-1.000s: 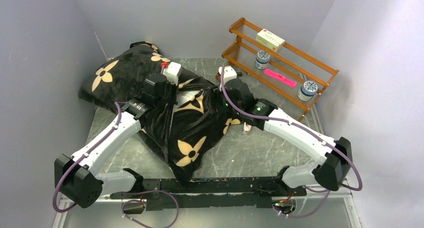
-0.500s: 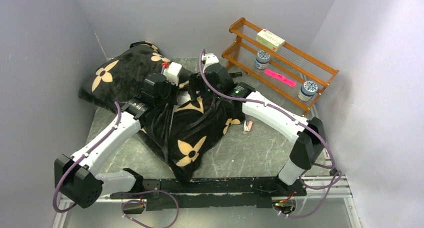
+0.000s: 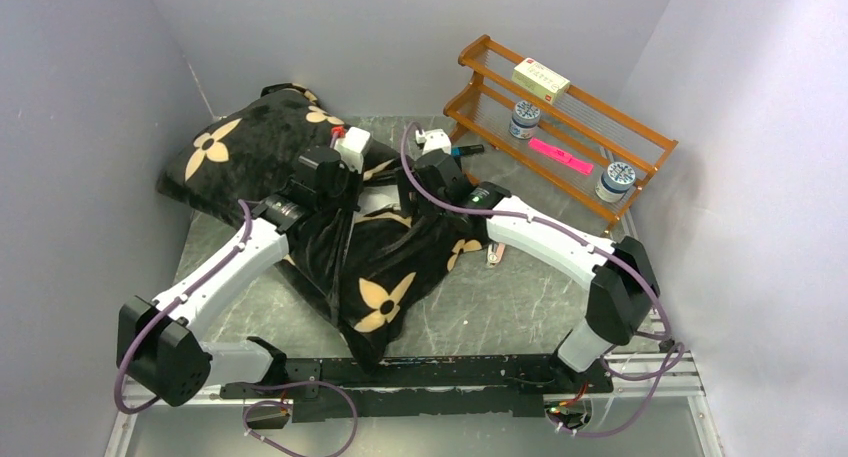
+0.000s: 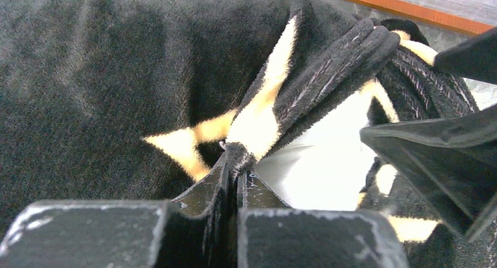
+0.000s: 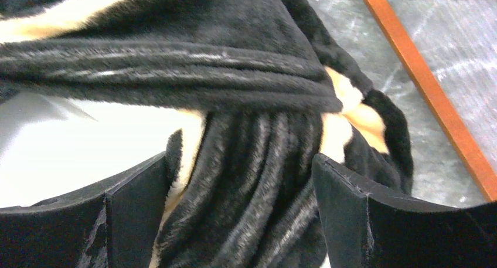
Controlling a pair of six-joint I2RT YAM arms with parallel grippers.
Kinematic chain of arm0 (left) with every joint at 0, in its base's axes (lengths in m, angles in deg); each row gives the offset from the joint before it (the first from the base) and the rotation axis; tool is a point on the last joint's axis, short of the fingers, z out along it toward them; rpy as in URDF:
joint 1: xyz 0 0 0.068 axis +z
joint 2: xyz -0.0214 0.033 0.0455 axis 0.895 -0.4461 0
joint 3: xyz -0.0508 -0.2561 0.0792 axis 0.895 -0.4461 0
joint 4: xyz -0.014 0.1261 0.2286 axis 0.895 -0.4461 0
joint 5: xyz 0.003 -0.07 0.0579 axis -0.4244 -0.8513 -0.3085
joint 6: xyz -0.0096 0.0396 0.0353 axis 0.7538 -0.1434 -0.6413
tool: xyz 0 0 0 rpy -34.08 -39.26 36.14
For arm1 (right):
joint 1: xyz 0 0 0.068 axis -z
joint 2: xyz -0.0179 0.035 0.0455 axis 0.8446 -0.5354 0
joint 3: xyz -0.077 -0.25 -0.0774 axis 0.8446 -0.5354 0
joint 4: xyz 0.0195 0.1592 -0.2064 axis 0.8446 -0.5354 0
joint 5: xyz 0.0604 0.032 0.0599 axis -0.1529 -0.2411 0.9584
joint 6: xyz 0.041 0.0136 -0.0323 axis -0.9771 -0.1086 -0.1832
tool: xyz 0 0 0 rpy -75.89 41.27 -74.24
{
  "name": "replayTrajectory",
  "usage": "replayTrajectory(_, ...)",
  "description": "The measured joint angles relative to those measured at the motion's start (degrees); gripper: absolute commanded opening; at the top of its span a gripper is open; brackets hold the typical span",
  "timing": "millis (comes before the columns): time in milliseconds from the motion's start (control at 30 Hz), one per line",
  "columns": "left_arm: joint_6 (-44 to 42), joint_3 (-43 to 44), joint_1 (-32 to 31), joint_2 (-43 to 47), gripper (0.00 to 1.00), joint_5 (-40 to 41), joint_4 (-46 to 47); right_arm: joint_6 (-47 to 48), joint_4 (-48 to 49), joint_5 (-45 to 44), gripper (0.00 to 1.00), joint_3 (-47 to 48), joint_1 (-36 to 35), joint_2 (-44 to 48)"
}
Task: Remove the pillowcase from the pillow
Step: Remove the pillow from the pillowcase.
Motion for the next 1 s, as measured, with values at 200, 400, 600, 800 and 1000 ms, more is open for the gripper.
replayTrajectory(200,0.5,0.3,-0.2,-0.9,0.05,1.0,0.0,-0.1,-0.1,-3.5,0.85,-5.9,0.1,4.8)
replayTrajectory(400,1.6,1.2,-0.6,-2.1,0.05,3.1,-0.3,-1.9,0.5,-4.0,0.77,-12.6,2.1,10.2)
replayTrajectory(600,2.7,1.6,-0.9,-2.9,0.05,4.1,-0.4,-5.4,4.9,0.0,0.63,-22.1,5.3,16.6)
replayTrajectory(800,3.2,1.8,-1.0,-3.3,0.05,4.1,-0.4,-8.7,15.0,8.7,0.44,-31.9,9.5,21.8)
replayTrajectory(1000,3.0,1.8,-1.0,-2.8,0.21,1.9,-0.5,-9.7,22.6,16.5,0.25,-35.6,11.0,22.3)
